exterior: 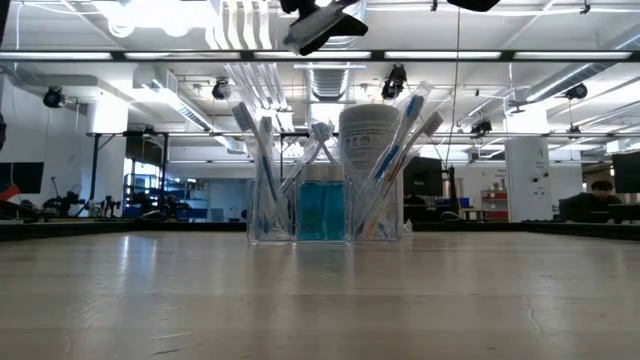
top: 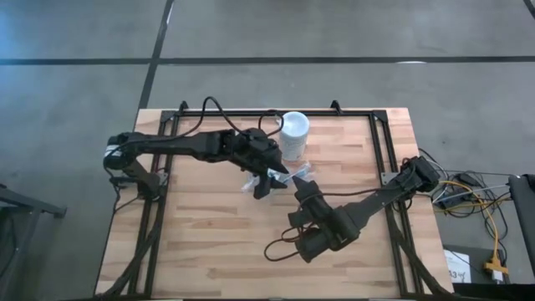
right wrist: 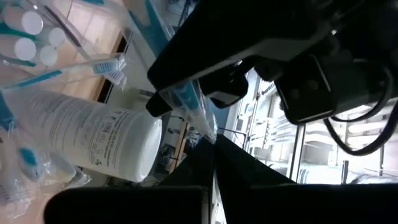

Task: Pick & Place toothbrushing station
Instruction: Put the blue toothbrush into the transparent organizer

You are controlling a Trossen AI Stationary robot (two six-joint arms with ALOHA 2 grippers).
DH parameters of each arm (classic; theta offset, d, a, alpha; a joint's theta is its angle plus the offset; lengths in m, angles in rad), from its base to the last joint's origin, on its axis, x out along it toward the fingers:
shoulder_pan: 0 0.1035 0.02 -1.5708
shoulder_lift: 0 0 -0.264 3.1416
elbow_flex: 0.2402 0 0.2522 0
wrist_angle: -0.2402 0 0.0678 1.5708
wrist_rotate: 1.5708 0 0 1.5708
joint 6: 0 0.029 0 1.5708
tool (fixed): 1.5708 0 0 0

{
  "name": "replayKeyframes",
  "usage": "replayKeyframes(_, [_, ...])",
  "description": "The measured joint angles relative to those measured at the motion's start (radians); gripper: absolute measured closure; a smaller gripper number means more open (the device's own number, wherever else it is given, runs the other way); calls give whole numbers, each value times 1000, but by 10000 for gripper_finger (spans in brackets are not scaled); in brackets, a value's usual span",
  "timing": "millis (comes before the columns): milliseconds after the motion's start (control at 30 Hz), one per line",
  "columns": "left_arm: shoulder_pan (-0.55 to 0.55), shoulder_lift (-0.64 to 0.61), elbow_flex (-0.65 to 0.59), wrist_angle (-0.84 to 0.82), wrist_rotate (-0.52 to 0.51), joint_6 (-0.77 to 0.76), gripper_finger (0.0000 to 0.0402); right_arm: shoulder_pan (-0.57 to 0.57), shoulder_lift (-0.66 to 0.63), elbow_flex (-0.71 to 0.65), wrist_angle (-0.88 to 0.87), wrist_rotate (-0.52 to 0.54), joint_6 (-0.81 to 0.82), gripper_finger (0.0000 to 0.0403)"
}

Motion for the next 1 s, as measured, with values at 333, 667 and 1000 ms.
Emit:
replayKeyframes(333, [5, 0, -2, -6, 107, 42, 379, 2, 0, 0, 43, -74, -15, 394])
replayKeyframes(667, [-5, -10, -13, -39, 67, 61, 381, 10, -1, 40, 61, -215, -6, 385])
replayKeyframes(1000, [-5, -77, -49, -85, 30, 79, 381, 47, -93, 68, 62, -236, 100, 304])
